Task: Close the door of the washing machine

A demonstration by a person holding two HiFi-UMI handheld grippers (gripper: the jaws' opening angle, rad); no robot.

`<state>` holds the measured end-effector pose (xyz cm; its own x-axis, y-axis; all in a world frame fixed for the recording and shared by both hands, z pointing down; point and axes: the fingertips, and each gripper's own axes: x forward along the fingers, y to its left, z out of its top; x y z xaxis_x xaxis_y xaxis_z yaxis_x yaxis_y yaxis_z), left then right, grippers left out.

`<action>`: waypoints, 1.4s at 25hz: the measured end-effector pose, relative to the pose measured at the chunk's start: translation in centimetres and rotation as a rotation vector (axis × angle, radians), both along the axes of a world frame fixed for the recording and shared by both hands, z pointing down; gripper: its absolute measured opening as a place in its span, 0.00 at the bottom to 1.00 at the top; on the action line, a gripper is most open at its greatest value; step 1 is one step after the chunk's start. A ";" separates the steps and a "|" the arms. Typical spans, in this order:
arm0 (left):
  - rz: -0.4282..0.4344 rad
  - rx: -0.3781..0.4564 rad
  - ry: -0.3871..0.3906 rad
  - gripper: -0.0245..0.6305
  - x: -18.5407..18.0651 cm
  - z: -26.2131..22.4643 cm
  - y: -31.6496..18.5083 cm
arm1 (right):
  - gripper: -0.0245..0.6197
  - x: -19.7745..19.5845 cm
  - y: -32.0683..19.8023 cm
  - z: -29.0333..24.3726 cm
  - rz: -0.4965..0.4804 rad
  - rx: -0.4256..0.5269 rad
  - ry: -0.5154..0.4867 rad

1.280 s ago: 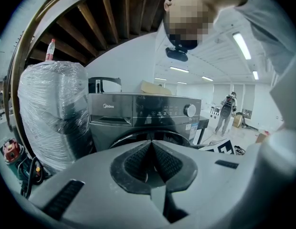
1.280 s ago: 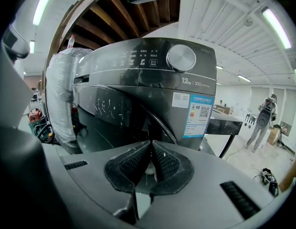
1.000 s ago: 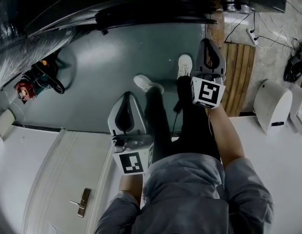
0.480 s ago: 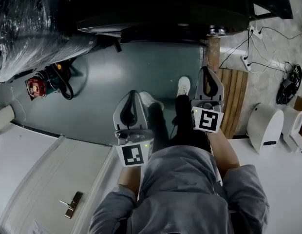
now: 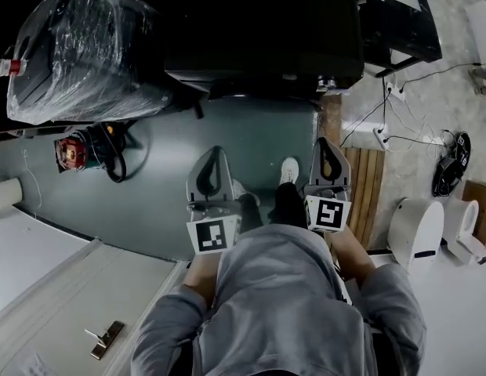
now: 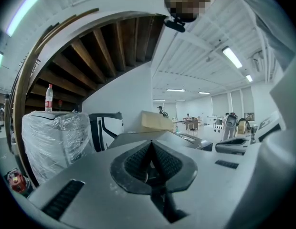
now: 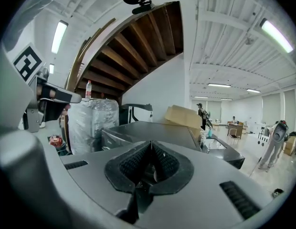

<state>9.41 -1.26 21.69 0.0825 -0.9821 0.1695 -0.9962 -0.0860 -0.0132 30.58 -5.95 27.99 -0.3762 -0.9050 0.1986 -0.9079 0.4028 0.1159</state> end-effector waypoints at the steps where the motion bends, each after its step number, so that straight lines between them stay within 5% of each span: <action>1: -0.004 0.005 0.000 0.04 -0.2 -0.6 0.1 | 0.05 0.2 0.3 -0.8 0.005 0.006 -0.006; 15: 0.023 0.090 0.071 0.04 -1.1 -5.5 -0.3 | 0.04 0.5 2.1 -6.7 0.035 0.053 -0.058; 35: 0.010 0.085 0.097 0.04 -0.6 -5.4 -0.4 | 0.03 1.2 1.1 -6.6 0.041 0.054 -0.031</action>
<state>8.79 -1.69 16.34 0.1046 -0.9915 0.0768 -0.9922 -0.0988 0.0754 31.79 -4.86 21.42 -0.3440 -0.9288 0.1377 -0.9270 0.3593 0.1078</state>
